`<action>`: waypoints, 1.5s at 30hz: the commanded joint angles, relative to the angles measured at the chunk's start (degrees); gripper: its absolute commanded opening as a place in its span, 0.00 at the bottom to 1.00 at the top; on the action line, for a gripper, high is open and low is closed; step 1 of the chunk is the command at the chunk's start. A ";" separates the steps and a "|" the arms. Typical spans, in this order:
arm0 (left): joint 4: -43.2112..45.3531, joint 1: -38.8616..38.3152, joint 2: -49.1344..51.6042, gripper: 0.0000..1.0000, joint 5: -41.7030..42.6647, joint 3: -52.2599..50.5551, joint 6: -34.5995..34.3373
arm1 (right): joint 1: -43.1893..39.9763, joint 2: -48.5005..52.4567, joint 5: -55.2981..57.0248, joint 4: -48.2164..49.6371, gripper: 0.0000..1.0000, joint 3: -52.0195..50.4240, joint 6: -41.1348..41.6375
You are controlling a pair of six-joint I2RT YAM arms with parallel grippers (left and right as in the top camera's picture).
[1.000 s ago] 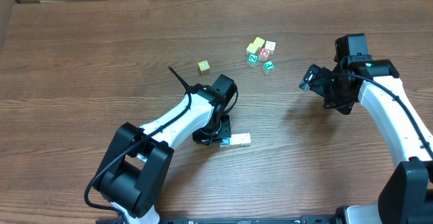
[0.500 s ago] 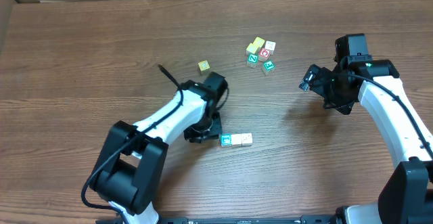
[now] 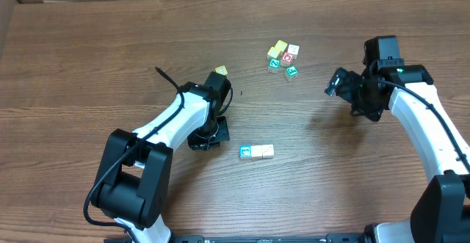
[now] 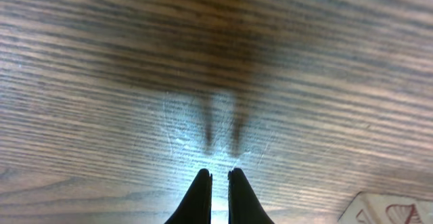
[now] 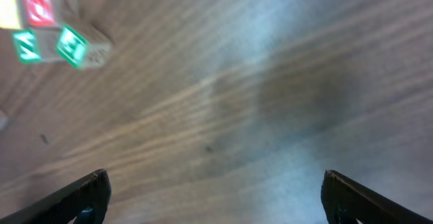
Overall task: Flip 3 blocks
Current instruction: 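Raise the left gripper and swing the right gripper toward the block row, then lower both grippers to opposite ends of the three-block row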
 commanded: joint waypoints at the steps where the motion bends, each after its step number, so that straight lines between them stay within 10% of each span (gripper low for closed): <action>1: -0.20 0.22 -0.59 0.04 -0.37 -1.44 3.80 | -0.17 0.11 -0.76 3.74 1.00 0.87 -0.42; 7: 2.36 0.22 -0.59 0.04 -0.35 -5.99 4.11 | -0.17 0.17 -6.38 -2.62 1.00 0.87 -0.44; 9: 3.69 0.22 -0.59 0.04 -0.20 -7.67 4.09 | 0.00 0.22 -6.54 -5.25 0.24 0.70 -0.48; 10: 4.55 0.22 -0.59 0.04 0.28 -8.66 4.07 | 0.42 0.22 -6.64 -6.29 0.04 0.04 -0.44; 29: 9.86 0.26 -1.60 0.04 8.22 -10.75 5.03 | 13.40 0.31 -6.29 18.49 0.04 -27.28 8.74; 45: -1.51 -1.07 -29.20 0.04 4.68 -10.93 -3.04 | 22.56 0.37 2.80 22.56 0.04 -29.92 14.16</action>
